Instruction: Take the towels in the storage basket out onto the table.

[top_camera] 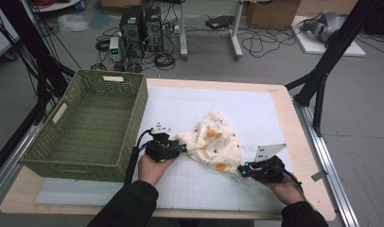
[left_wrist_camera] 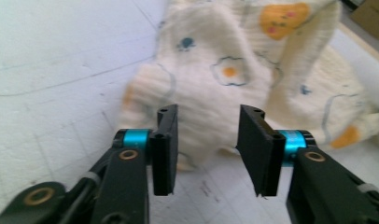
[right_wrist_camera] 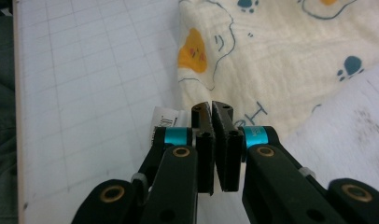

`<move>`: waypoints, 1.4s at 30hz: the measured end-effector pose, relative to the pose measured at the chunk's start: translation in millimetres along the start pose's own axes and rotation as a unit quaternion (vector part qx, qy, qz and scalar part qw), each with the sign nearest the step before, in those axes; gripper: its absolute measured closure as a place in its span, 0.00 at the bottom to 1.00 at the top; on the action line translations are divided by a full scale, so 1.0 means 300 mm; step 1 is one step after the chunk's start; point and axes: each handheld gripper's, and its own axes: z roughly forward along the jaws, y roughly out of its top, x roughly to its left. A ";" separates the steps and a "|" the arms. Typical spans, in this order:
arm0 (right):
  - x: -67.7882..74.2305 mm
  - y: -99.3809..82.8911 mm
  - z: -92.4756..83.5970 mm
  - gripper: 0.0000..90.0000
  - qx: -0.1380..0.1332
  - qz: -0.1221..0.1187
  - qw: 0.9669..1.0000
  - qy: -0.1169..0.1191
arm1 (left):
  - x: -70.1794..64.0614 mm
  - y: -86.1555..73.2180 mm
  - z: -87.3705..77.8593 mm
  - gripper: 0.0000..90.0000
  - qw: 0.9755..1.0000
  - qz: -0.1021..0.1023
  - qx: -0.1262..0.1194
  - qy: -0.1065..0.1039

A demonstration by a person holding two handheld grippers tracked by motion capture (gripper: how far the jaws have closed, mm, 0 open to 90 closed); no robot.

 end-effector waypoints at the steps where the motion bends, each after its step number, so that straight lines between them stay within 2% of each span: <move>1: -0.003 -0.007 -0.006 0.98 -0.001 0.003 1.000 0.002 | 0.004 -0.001 0.009 0.63 1.000 -0.004 0.001 0.004; 3: -0.010 -0.017 -0.016 0.98 0.000 0.006 1.000 -0.008 | 0.010 -0.003 0.030 0.61 1.000 -0.009 0.005 0.007; 4: -0.017 -0.019 -0.020 0.96 -0.005 0.014 1.000 -0.013 | 0.010 -0.005 0.042 0.60 1.000 -0.010 0.009 0.006; 5: -0.017 -0.019 -0.020 0.96 -0.005 0.014 1.000 -0.013 | 0.009 -0.006 0.050 0.60 1.000 -0.006 0.014 0.008; 7: -0.020 -0.014 -0.016 0.88 -0.013 0.020 1.000 -0.007 | 0.005 -0.008 0.078 0.63 1.000 0.002 0.029 0.012; 10: -0.016 0.002 0.010 0.77 -0.012 0.020 1.000 -0.011 | -0.003 -0.008 0.100 0.85 0.999 0.019 0.033 0.024; 12: -0.014 0.009 0.033 0.77 -0.004 0.016 1.000 -0.005 | -0.004 -0.003 0.105 0.97 0.999 0.025 0.035 0.030; 13: -0.012 0.011 0.042 0.77 0.002 0.013 1.000 -0.005 | -0.003 -0.001 0.106 0.99 0.999 0.020 0.030 0.032; 16: -0.010 0.014 0.074 0.81 0.022 0.010 1.000 0.000 | 0.007 0.004 0.102 0.99 0.999 0.010 0.017 0.040; 20: -0.014 0.015 0.081 0.98 0.021 0.008 1.000 0.011 | 0.033 0.014 0.093 1.00 0.999 -0.011 0.000 0.053; 22: -0.008 0.015 0.078 0.99 0.024 -0.004 1.000 0.014 | 0.034 0.029 0.086 1.00 0.998 -0.010 -0.008 0.056; 23: -0.008 0.014 0.075 0.99 0.024 -0.007 1.000 0.019 | 0.033 0.042 0.080 1.00 0.998 -0.012 -0.017 0.058; 25: -0.007 0.009 0.067 0.99 0.027 -0.010 0.999 0.030 | 0.031 0.066 0.076 1.00 0.998 -0.011 -0.020 0.060; 27: -0.003 0.005 0.052 0.99 0.034 -0.016 0.999 0.034 | 0.029 0.090 0.076 1.00 0.997 -0.010 -0.034 0.069; 30: 0.005 -0.011 0.023 0.99 0.030 -0.021 0.998 0.050 | 0.037 0.123 0.085 1.00 0.996 -0.015 -0.041 0.080; 32: 0.007 -0.028 0.001 0.99 0.025 -0.020 0.998 0.060 | 0.047 0.130 0.091 1.00 0.995 -0.028 -0.049 0.082; 34: 0.003 -0.045 -0.018 0.99 0.021 -0.015 0.998 0.061 | 0.060 0.129 0.101 1.00 0.995 -0.030 -0.043 0.089; 36: -0.002 -0.057 -0.025 0.99 0.014 -0.003 0.998 0.058 | 0.067 0.125 0.111 0.99 0.995 -0.031 -0.031 0.084; 40: -0.003 -0.046 -0.017 0.88 0.004 0.000 0.999 0.051 | 0.046 0.123 0.107 0.84 0.997 -0.014 -0.025 0.076; 42: -0.006 -0.038 -0.015 0.85 -0.002 0.003 0.999 0.040 | 0.036 0.123 0.096 0.78 0.998 -0.005 -0.024 0.062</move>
